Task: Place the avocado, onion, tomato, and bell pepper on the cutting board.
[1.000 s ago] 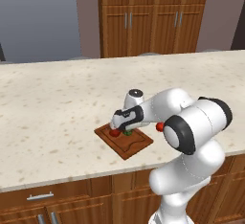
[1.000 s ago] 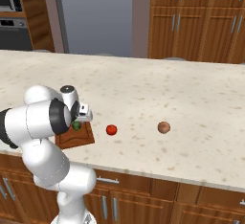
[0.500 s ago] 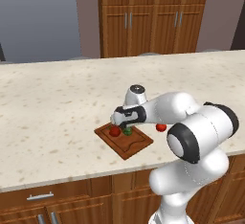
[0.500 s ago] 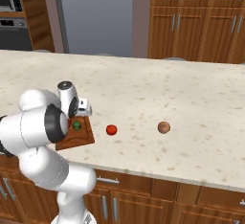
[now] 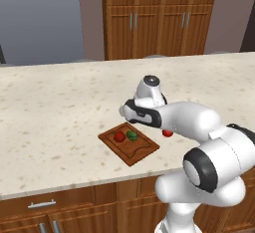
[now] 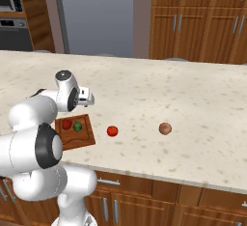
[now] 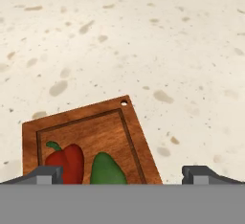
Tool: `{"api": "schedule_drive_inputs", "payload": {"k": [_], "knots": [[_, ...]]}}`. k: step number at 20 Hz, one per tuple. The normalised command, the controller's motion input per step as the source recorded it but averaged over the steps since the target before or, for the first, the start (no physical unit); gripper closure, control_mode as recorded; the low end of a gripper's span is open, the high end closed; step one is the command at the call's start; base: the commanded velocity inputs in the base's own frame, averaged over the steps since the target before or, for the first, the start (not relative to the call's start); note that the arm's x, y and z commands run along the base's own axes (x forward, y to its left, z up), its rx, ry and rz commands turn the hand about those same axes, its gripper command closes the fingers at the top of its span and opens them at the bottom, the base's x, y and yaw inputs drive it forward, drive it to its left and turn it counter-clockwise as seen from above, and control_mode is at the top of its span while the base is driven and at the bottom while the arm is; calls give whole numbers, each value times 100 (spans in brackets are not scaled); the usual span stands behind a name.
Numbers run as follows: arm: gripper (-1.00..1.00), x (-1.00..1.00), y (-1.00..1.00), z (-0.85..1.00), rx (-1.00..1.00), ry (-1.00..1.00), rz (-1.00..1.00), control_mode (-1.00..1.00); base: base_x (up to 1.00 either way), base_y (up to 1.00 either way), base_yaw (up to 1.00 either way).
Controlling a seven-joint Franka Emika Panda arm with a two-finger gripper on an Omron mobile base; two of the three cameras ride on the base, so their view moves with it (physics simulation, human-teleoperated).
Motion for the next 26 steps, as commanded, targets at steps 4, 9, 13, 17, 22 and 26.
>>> {"api": "schedule_drive_inputs", "payload": {"k": [4,9,13,17,22,26], "knots": [[-100,-30,-45,46,0,0,-2,-100,0,0,0],[-100,-65,-43,18,0,-2,-8,-100,0,0,0],[-100,-80,-38,8,0,-5,-8,-100,0,0,0],[-100,-68,-34,8,0,-3,-9,-100,0,0,0],[-100,-45,-12,0,0,-2,-8,-100,0,0,0],[-100,-7,-21,0,0,1,-9,-100,0,0,0]]}}
